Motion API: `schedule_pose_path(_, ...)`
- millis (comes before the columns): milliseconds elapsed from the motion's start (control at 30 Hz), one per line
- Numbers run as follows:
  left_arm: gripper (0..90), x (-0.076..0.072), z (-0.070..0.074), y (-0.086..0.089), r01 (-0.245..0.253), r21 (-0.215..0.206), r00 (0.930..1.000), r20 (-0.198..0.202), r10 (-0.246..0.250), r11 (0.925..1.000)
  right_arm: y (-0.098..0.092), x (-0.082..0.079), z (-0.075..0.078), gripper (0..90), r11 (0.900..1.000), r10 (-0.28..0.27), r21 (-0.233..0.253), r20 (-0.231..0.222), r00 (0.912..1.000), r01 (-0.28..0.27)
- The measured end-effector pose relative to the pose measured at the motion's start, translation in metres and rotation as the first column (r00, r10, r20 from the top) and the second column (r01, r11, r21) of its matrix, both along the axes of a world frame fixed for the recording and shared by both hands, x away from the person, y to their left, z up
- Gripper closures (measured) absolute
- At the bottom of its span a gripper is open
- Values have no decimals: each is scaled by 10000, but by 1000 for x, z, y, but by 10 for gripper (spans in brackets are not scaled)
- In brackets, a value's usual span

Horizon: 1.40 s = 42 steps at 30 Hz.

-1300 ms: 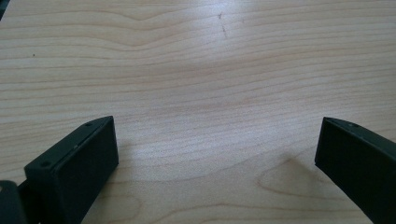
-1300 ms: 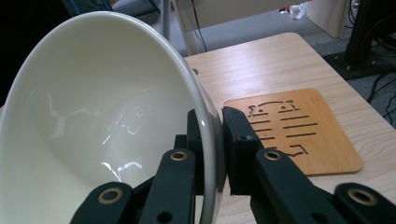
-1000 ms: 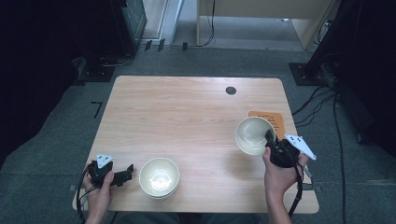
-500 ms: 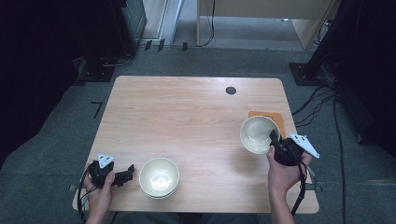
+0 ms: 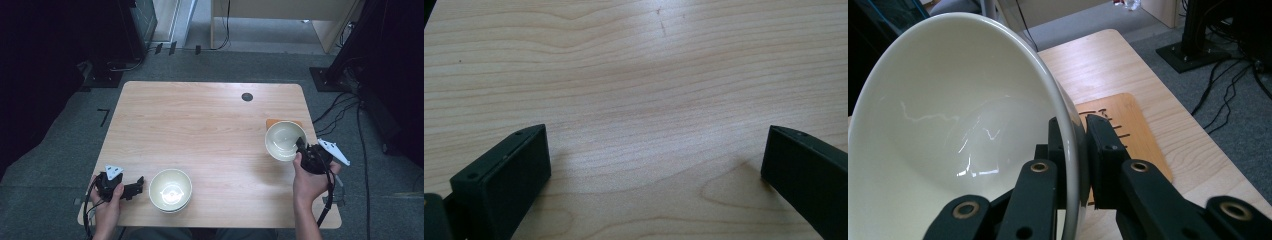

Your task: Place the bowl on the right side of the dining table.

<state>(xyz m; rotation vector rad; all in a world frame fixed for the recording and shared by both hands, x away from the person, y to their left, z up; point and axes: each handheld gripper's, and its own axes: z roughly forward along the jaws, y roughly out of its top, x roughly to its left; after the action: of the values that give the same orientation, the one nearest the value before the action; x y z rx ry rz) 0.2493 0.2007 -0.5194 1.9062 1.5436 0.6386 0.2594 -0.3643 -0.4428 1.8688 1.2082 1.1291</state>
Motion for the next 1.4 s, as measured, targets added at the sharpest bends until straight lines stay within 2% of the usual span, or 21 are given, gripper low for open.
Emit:
schedule_pose_path(300,0,0,0,0,-2,38,10000,-4,2,10000,-11,13,-6,825,9996,-219,159,-333,9992,224)
schedule_pose_path(933,0,0,0,0,1,45,10000,-9,-1,10000,-27,47,-4,826,9965,-452,652,-1139,9925,529)
schedule_pose_path(1167,0,0,0,0,-2,42,10000,-4,2,10000,-32,56,-10,826,9949,-540,759,-1545,9865,663)
schedule_pose_path(1400,0,0,0,0,1,49,10000,-6,-1,10000,-40,65,-15,827,9880,-720,1186,-2117,9747,988)
